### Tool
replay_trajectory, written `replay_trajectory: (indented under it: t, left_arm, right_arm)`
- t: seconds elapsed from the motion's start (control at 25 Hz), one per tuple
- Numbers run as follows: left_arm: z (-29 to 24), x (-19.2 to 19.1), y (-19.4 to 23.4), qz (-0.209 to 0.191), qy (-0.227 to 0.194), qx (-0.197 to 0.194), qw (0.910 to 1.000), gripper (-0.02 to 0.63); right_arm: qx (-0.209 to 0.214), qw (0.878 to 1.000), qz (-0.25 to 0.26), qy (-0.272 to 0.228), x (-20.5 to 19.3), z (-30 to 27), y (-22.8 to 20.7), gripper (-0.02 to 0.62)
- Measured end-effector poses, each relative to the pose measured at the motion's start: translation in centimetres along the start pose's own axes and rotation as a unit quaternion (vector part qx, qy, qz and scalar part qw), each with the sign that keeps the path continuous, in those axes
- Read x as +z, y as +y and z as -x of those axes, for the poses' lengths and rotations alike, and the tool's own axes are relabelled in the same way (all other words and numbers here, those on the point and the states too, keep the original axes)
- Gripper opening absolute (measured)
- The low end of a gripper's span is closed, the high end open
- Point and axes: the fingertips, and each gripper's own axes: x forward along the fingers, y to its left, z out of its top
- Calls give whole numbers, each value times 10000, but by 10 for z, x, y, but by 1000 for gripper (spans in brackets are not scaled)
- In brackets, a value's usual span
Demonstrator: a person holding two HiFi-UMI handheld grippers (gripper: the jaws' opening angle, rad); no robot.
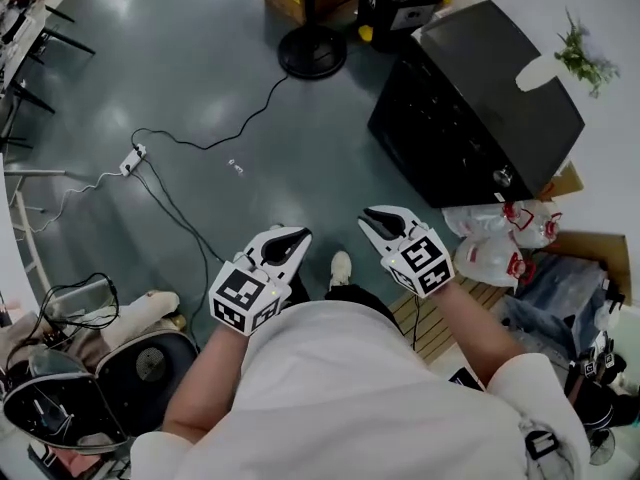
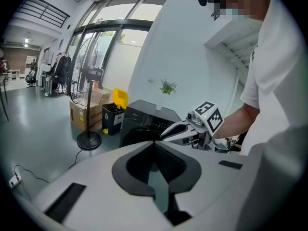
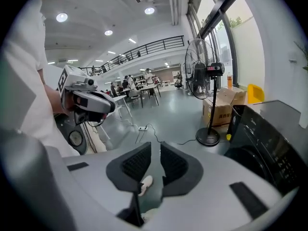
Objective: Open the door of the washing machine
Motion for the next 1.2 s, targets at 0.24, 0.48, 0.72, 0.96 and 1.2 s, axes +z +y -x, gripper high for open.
replay_trajectory:
  t: [0.24,0.48,0.72,0.96,1.2]
  left_arm:
    - [-19,28,75,-89,32,-407,9991,17]
    - [-28,54,162,-298,170,-815,9961,17]
    - [-59,70,227,-71,264,-640,9976,17]
    - [-108,92,254,370,245,-324,9985,17]
    - [-157,94,252,470,581,-465,9961,17]
  right_arm:
    - [-598,9959,208,646,13,-62,-78,93]
    - [-1268,9784,333,1598,-5,-126,-180,103]
    - [-1527,9402,483,3005,-55,-174,-288,126]
    - [-1639,8998,1064,3902,-89,-212,-374,140]
    - [-1930,8689,1224,4391,-120,-232,-430,155]
